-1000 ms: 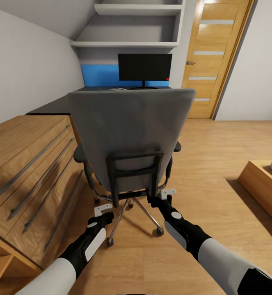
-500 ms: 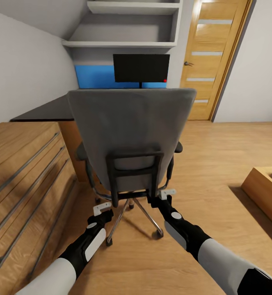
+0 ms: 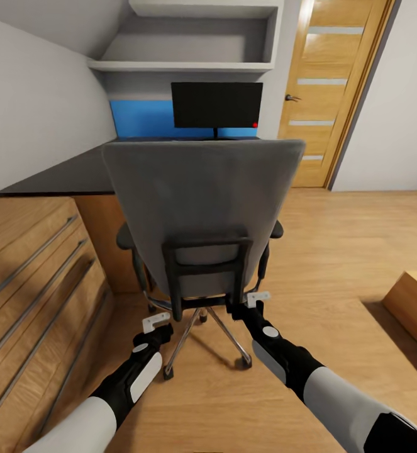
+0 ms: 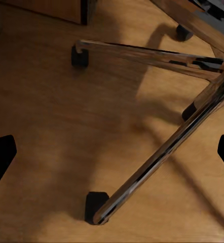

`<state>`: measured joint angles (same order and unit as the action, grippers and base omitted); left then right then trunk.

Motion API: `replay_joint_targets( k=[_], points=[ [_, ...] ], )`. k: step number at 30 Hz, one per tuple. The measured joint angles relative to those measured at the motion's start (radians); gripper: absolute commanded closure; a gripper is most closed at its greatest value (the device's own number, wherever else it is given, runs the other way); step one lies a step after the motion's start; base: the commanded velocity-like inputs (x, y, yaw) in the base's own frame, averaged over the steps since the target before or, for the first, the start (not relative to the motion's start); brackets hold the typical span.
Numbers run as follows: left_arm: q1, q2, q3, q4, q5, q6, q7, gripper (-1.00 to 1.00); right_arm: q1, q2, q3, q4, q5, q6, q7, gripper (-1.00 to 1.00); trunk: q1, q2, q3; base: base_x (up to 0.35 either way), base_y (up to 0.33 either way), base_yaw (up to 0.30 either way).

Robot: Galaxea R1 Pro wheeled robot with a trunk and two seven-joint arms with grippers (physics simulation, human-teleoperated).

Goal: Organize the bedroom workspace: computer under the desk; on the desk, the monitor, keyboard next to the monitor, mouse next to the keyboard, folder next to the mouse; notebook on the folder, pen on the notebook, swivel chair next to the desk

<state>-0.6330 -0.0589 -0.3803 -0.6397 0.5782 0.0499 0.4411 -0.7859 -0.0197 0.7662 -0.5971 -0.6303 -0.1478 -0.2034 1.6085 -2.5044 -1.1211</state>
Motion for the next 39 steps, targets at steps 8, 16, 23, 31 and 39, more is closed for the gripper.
replay_joint_targets(
  k=[8,16,23,31,39],
  points=[
    [0.0,0.0,0.0,0.006,0.002,0.0,-0.001,-1.0,0.001,0.001,0.001,0.004,0.001,0.0,0.0,-1.0,0.0,0.0,0.0,0.321,-0.128,0.0],
    [0.0,0.0,-0.001,0.007,0.004,0.0,-0.002,-1.0,0.001,0.001,0.0,0.004,0.001,0.0,0.001,-1.0,0.0,0.0,0.0,0.321,-0.14,0.0],
    [0.0,0.001,-0.001,0.007,0.004,0.0,-0.001,-1.0,0.001,0.001,0.001,0.004,0.001,0.0,0.0,-1.0,0.0,0.0,0.0,0.321,-0.131,0.0],
    [0.0,0.001,-0.001,0.007,0.003,0.0,-0.003,-1.0,0.001,0.001,0.002,0.004,0.001,0.0,0.002,-1.0,0.0,0.0,0.0,0.321,-0.042,0.0],
    [0.0,0.001,-0.001,0.008,0.005,0.0,-0.003,-1.0,0.001,0.002,0.001,0.003,0.0,0.0,0.0,-1.0,0.0,0.0,0.0,0.321,-0.003,0.0]
  ],
)
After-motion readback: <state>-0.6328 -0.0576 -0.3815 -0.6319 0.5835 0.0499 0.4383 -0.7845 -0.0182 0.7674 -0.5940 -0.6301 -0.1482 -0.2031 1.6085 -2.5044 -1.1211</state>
